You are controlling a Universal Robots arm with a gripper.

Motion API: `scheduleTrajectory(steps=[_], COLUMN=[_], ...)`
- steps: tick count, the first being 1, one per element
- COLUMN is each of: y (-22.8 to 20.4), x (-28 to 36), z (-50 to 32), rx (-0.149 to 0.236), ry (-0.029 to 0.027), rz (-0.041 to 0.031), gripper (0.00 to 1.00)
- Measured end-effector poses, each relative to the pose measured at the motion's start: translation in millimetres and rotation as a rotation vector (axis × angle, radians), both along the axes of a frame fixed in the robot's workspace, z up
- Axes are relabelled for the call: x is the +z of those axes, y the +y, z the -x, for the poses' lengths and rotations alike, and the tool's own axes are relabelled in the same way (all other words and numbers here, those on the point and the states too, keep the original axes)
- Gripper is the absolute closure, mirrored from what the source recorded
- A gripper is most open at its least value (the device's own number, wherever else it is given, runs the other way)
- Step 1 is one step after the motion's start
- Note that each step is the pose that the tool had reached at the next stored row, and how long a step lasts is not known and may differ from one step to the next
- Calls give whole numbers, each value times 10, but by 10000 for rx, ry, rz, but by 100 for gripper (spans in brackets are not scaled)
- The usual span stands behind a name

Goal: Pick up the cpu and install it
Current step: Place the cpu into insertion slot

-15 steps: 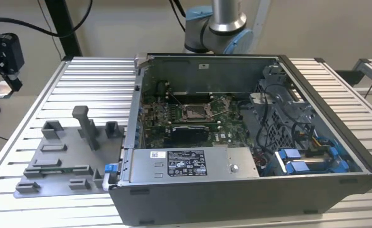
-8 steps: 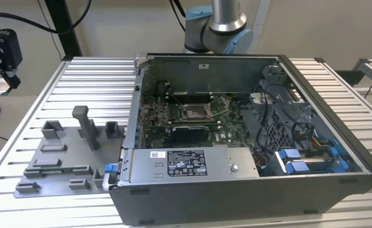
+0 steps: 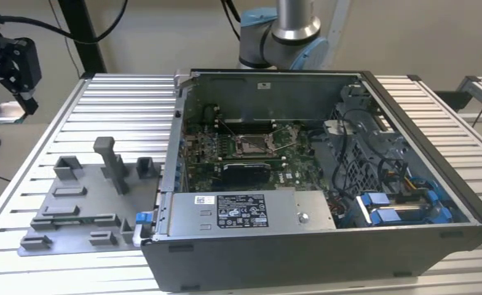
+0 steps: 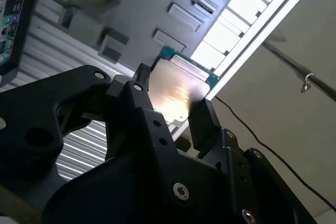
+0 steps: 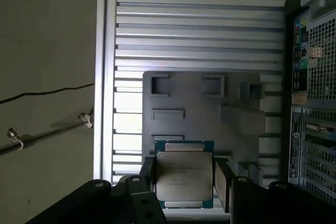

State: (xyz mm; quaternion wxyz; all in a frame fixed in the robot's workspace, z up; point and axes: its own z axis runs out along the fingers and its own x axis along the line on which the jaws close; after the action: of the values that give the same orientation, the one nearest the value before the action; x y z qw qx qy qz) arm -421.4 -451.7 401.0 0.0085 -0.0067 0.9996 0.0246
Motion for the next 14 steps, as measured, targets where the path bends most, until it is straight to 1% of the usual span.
scheduleTrajectory(steps=[14], y=[6], x=[0], z=[-641], rx=[0], ry=[-1], rz=[-1], gripper=[100])
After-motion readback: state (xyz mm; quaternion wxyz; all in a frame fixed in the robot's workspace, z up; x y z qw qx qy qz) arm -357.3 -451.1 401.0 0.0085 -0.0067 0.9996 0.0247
